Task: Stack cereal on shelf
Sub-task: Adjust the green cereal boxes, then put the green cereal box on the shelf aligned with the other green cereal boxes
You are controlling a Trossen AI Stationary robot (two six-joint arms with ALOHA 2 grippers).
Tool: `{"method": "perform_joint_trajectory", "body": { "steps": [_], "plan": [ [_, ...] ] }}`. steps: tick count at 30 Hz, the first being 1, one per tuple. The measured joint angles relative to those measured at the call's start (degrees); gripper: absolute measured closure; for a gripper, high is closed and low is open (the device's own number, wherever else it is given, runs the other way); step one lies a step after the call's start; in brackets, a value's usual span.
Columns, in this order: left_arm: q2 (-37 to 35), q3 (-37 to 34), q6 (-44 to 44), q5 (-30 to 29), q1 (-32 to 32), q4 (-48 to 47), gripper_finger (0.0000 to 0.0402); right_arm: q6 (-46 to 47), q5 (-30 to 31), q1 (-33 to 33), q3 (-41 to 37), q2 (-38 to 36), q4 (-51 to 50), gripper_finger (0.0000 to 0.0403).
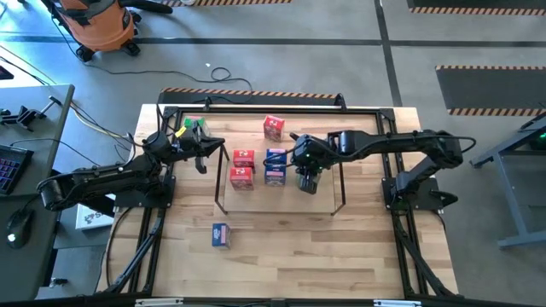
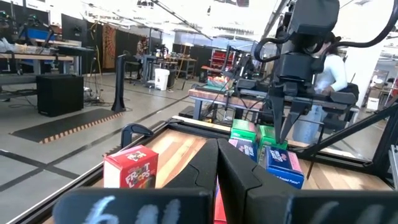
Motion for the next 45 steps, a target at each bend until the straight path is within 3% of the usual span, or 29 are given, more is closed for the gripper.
{"method": "perform_joint_trajectory", "body": {
  "steps": [12,22,33,36,40,45],
  "plan": [
    [0.0,0.0,0.0,0.0,0.0,0.0,0.0401,-1.2,1.8,0.0,0.1,-0.3,-1.2,0.0403],
    [0.0,0.5,-3.9,-0.2,0.0,-0.1,0.0401,-13.6,6.1,0.7,5.3,-2.3,-3.7,0.0403],
    [0.1,3.9,-3.9,-4.5,0.1,-1.1,0.0401,-20.4,0.6,-5.7,-18.1,-20.5,26.2,0.0403],
    [0.3,9.4,-0.3,-4.4,0.5,-9.1,0.0401,-21.8,0.7,-6.7,-23.4,-25.6,32.0,0.0403],
    [2.5,21.5,5.2,-6.2,2.9,-27.6,0.0401,-23.1,-0.8,-8.0,-29.9,-31.1,38.0,0.0403],
    [10.3,38.6,11.5,-5.8,8.3,-52.9,0.0401,-23.4,-3.0,-9.0,-36.9,-35.2,43.5,0.0403]
  ]
}}
